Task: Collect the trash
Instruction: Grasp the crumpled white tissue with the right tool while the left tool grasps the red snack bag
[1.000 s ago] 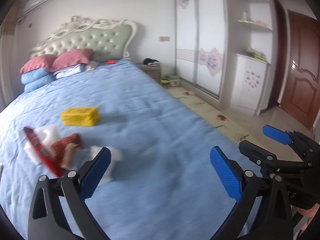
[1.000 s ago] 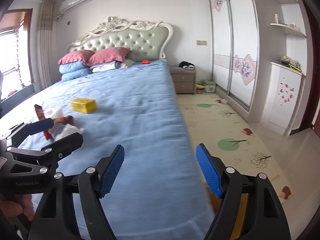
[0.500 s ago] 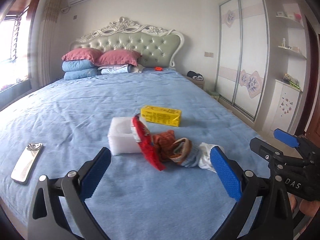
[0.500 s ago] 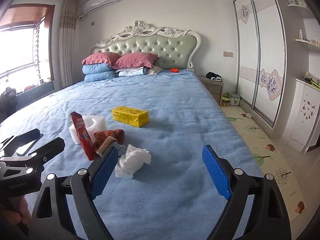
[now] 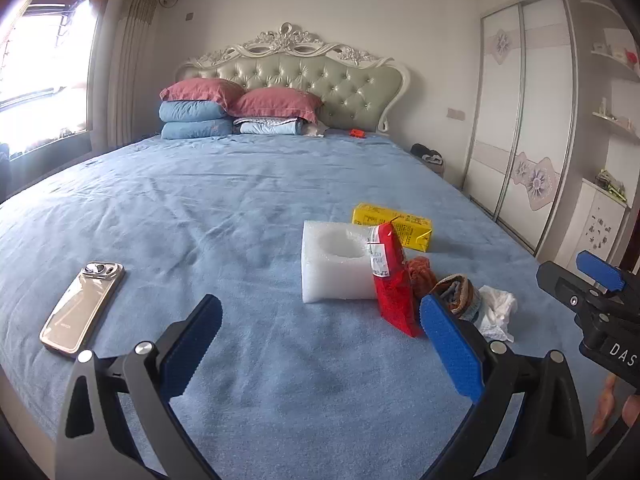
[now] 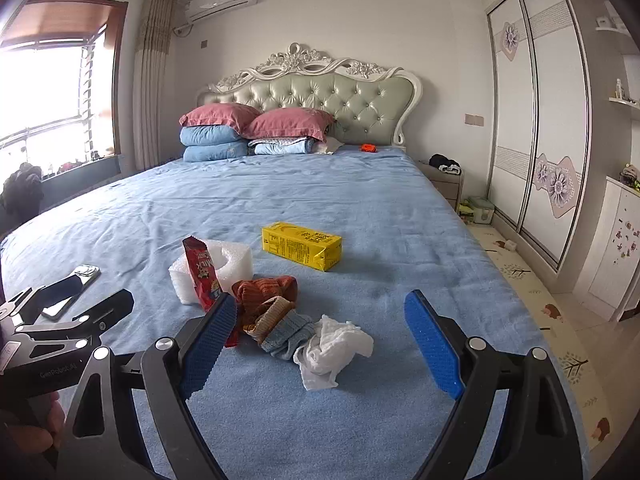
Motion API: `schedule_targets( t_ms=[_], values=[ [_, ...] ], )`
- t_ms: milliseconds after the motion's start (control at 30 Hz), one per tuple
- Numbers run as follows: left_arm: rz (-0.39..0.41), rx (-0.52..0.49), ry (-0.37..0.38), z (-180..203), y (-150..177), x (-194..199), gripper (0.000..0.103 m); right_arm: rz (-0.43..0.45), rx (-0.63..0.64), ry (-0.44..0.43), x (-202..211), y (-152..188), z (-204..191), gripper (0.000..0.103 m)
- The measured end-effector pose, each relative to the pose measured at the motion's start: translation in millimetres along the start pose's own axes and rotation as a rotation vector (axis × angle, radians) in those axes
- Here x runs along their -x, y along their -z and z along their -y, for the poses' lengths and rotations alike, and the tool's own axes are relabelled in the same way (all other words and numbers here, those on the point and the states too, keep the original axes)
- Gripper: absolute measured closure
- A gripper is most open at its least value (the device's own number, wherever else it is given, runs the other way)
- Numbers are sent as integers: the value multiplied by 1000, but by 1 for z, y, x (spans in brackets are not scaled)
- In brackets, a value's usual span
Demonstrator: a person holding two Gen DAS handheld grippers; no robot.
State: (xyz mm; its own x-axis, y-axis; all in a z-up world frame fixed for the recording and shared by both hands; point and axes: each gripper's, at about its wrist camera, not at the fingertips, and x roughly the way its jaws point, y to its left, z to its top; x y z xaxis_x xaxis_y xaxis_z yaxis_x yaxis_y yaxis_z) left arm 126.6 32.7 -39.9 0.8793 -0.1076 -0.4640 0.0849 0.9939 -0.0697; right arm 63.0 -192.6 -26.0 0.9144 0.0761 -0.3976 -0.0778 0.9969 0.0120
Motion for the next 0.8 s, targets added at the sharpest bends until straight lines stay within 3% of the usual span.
schedule_targets(
  t_ms=[800],
  values=[
    [-85, -30, 26, 24, 4, -31, 4, -53, -37, -5, -13, 10, 34, 19]
  ],
)
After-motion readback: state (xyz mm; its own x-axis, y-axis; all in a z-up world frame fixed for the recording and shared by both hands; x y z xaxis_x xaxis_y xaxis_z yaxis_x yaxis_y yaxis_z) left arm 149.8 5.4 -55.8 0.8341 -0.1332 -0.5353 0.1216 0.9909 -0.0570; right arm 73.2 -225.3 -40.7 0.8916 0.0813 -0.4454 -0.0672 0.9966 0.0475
